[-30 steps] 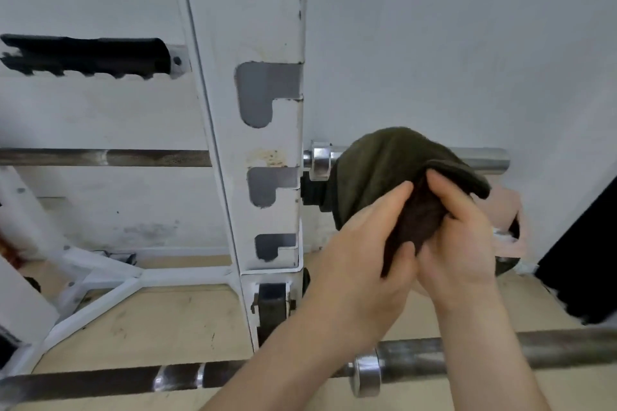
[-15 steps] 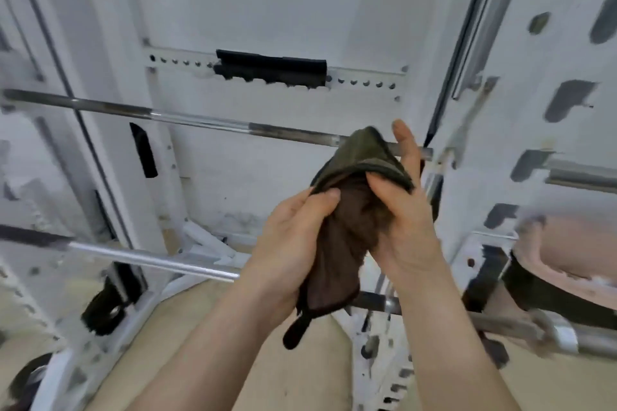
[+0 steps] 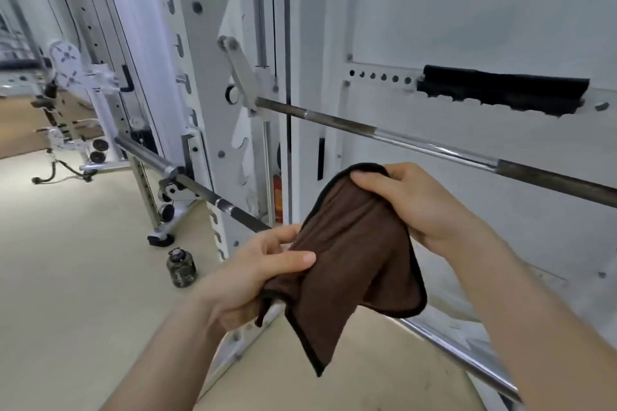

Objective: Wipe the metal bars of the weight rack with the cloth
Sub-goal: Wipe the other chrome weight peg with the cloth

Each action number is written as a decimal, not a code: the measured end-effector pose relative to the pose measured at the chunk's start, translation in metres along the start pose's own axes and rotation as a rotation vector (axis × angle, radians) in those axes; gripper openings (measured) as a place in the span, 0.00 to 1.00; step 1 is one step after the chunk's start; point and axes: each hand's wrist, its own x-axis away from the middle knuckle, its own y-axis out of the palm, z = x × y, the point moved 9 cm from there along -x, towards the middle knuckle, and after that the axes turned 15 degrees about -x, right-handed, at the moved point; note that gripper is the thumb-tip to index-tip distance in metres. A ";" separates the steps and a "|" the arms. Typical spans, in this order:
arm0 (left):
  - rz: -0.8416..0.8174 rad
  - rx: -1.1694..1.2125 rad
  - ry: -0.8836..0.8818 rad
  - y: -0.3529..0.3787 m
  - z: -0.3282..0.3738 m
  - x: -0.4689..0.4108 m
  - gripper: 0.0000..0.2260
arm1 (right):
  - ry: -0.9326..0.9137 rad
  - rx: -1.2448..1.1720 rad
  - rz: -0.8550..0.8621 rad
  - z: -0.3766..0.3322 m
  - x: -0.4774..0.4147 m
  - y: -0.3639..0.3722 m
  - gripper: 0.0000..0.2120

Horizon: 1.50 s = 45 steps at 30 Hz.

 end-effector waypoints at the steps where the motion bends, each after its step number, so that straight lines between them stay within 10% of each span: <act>1: 0.019 0.004 -0.009 -0.022 -0.003 -0.006 0.19 | 0.028 -0.004 -0.028 0.006 -0.020 0.007 0.13; 11: 0.544 -0.020 -0.056 -0.228 -0.003 -0.057 0.17 | 0.226 -0.217 -0.335 0.061 -0.199 0.105 0.05; 17: 0.562 0.071 0.076 -0.336 0.014 -0.047 0.27 | 0.301 -0.344 -0.404 0.086 -0.272 0.197 0.10; 21: 0.634 -0.011 0.074 -0.415 0.020 -0.033 0.12 | 0.336 -0.503 -0.303 0.101 -0.312 0.256 0.04; 30: 0.752 -0.246 -0.107 -0.564 0.029 -0.030 0.12 | 0.315 -0.744 -0.048 0.115 -0.374 0.375 0.13; 40: 0.855 -0.267 0.077 -0.672 0.064 -0.124 0.04 | -0.022 -0.261 0.000 0.107 -0.480 0.411 0.09; 45: 0.840 -0.363 0.061 -0.693 0.083 -0.159 0.07 | -0.019 -0.386 0.104 0.108 -0.524 0.415 0.10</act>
